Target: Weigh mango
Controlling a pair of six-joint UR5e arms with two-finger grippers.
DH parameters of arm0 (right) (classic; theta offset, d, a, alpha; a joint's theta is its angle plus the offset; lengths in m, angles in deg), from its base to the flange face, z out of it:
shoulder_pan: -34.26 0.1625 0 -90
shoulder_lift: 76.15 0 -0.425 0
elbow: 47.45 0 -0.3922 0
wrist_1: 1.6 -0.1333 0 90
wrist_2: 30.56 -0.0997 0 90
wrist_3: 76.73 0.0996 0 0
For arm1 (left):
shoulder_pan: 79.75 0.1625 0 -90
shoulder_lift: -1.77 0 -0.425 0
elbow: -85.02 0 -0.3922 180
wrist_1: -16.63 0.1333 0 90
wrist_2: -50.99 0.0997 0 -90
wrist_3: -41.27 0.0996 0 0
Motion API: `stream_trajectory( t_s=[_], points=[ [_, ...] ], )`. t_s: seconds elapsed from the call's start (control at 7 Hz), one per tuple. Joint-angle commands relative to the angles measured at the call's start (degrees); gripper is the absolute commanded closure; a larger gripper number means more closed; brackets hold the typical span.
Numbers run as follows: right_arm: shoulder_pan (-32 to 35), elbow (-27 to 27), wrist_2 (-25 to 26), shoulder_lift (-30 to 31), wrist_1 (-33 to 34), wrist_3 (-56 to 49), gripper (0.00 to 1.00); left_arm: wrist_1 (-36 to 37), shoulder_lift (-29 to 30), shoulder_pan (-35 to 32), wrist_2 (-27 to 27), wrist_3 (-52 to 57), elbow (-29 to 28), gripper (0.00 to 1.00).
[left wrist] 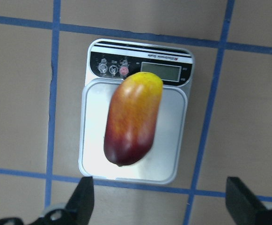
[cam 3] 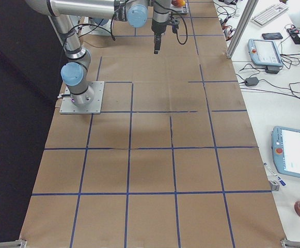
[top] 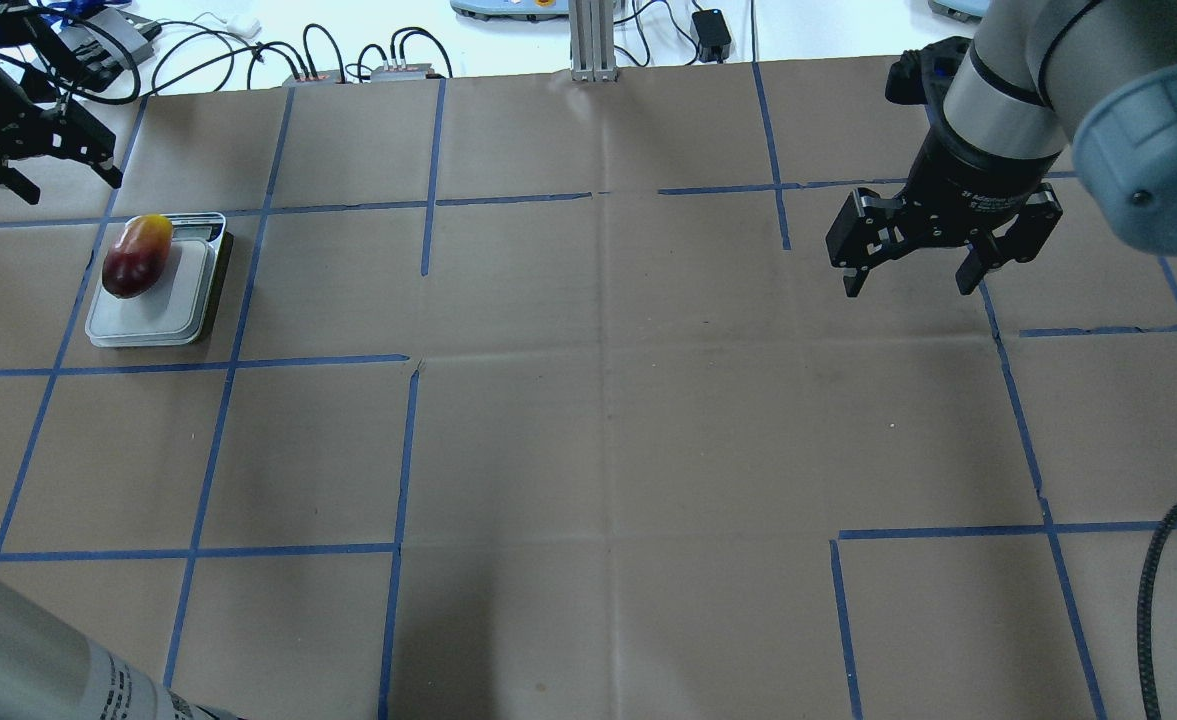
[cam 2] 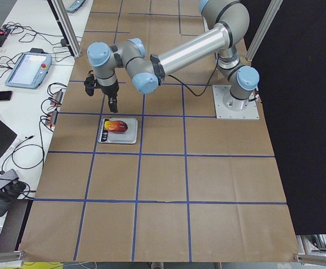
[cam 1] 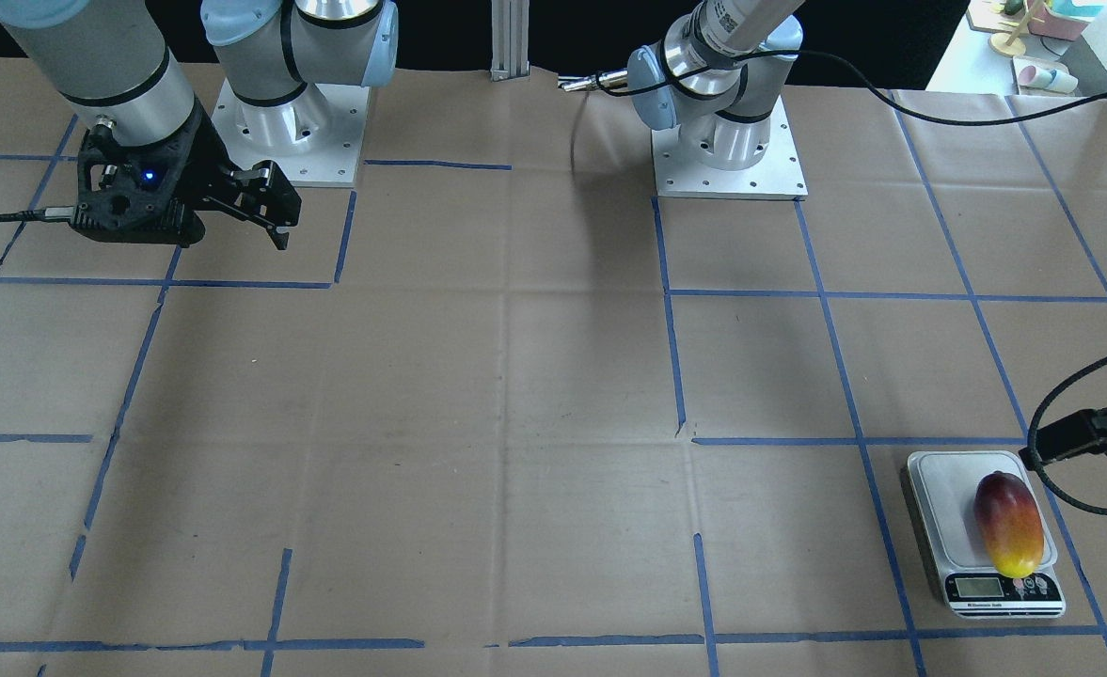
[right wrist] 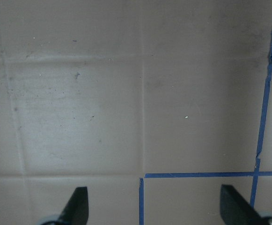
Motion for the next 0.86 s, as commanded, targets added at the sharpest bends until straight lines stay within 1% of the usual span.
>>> stream_trajectory(
  t_s=[0.0,0.14,0.29,0.71],
  points=[
    [0.0,0.0,0.0,0.0,0.0,0.0,0.00,-3.6,-7.7,-9.5,-0.5,-14.3,2.9,0.00],
    [0.0,0.0,0.0,0.0,0.0,0.0,0.00,-3.3,-10.6,-13.5,-0.3,-18.6,5.7,0.00],
    [0.0,0.0,0.0,0.0,0.0,0.0,0.00,-2.7,-12.9,-15.8,-0.3,-20.1,8.3,0.00],
    [0.0,0.0,0.0,0.0,0.0,0.0,0.00,-2.6,-17.3,-22.7,0.2,-19.7,16.5,0.00]
  ],
)
